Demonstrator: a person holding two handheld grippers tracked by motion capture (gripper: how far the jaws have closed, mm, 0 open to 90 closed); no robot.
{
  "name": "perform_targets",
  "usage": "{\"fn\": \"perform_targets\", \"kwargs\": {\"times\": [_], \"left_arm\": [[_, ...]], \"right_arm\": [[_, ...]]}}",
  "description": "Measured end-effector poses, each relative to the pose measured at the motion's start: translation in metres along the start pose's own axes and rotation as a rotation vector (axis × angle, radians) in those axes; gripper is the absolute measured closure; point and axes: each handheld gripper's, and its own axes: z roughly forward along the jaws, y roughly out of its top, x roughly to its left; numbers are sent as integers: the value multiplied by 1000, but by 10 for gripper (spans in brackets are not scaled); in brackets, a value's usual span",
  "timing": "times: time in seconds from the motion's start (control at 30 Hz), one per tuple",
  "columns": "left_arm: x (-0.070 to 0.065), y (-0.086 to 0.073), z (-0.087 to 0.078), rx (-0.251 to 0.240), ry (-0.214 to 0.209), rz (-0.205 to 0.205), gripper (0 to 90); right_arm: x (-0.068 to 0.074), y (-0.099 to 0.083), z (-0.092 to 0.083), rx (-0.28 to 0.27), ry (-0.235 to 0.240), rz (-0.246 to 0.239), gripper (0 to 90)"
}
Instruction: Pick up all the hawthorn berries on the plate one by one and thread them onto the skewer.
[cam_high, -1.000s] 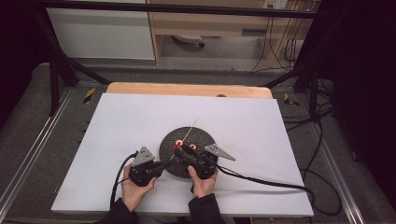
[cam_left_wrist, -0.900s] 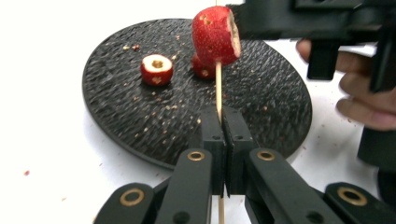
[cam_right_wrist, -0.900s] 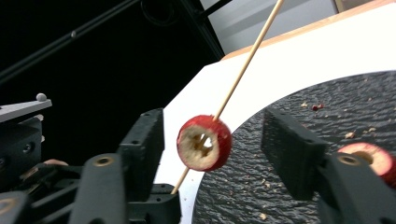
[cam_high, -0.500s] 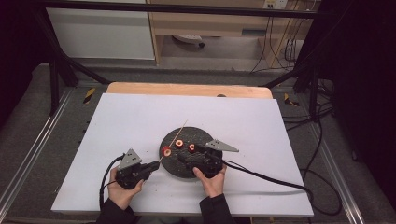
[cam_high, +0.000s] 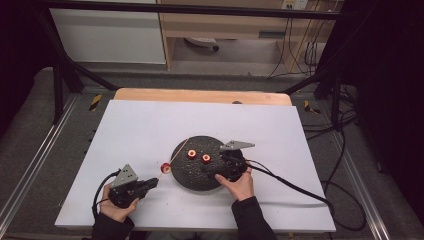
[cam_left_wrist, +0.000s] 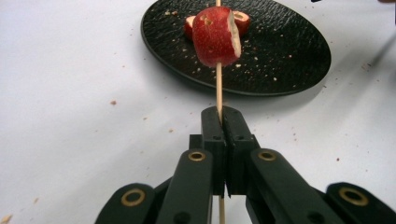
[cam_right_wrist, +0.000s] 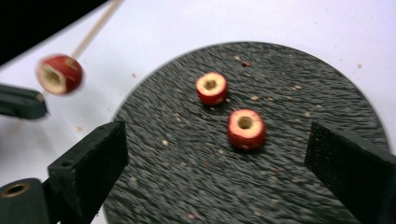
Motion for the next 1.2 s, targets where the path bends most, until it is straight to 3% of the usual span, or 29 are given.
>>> {"fn": "perform_targets", "kwargs": {"times": [0.33,0.57,0.93,1.2], "left_arm": [[3,-3,-1,21,-3,13,885],[3,-3,1,32,-1,19,885],[4,-3,2,41,8,12,885],[5,-3,2,41,8,11,885]], "right_arm": [[-10,25,11,186,-36,-106,104],[-13,38,29,283,-59,-128,128],[-20,54,44,384,-79,-157,287],[-22,54,56,448,-50,-153,399]]}}
